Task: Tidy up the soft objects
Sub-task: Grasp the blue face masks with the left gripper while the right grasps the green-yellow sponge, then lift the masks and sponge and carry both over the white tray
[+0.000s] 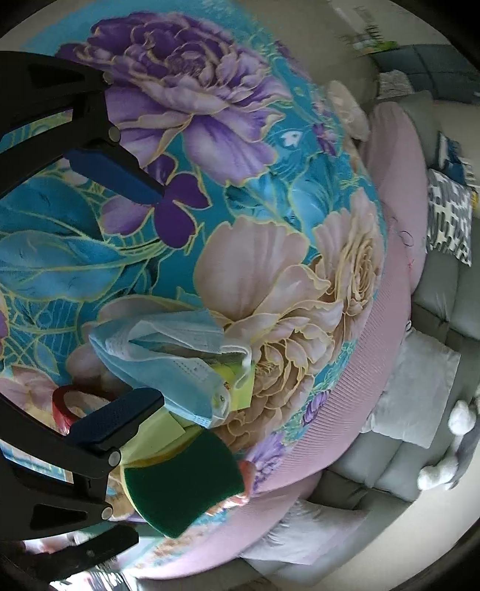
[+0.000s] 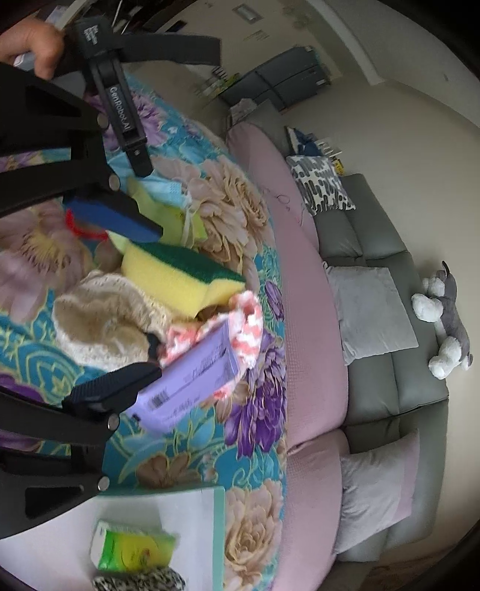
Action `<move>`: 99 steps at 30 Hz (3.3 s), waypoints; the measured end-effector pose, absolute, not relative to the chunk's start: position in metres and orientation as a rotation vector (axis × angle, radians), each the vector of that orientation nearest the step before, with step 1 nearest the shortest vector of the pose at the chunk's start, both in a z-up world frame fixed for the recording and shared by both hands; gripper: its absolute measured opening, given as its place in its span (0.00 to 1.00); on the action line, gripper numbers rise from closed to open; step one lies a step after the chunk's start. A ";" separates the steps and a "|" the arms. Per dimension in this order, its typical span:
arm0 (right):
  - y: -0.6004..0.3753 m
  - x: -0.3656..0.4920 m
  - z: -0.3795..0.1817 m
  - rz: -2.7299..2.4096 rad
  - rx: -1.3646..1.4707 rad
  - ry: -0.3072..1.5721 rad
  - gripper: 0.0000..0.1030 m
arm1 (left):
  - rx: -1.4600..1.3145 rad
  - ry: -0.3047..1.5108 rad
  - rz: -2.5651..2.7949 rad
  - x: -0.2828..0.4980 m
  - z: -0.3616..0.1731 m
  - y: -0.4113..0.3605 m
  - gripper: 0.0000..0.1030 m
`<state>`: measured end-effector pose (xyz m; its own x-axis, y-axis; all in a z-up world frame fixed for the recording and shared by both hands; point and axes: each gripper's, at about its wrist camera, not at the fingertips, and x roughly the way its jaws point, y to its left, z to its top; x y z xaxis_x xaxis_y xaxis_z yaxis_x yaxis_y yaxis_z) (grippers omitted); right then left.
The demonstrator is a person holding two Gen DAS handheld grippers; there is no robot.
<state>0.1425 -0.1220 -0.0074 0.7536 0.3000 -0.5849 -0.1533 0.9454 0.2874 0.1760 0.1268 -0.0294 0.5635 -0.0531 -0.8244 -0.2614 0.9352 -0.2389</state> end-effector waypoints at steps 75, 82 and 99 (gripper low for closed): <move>-0.259 0.074 0.042 -0.031 0.369 0.419 0.35 | -0.215 0.665 -0.385 0.142 0.053 -0.036 0.14; -0.324 0.047 0.039 -0.202 0.394 0.416 0.35 | -0.143 0.708 -0.482 0.134 0.042 -0.093 0.14; -0.396 0.023 0.026 -0.397 0.449 0.415 0.35 | -0.005 0.815 -0.585 0.117 0.007 -0.173 0.14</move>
<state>0.0234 -0.3958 0.0265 0.8424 -0.2736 -0.4642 0.4517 0.8283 0.3314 0.1174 -0.1732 0.0070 0.5379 -0.4933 -0.6836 0.4895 0.8430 -0.2231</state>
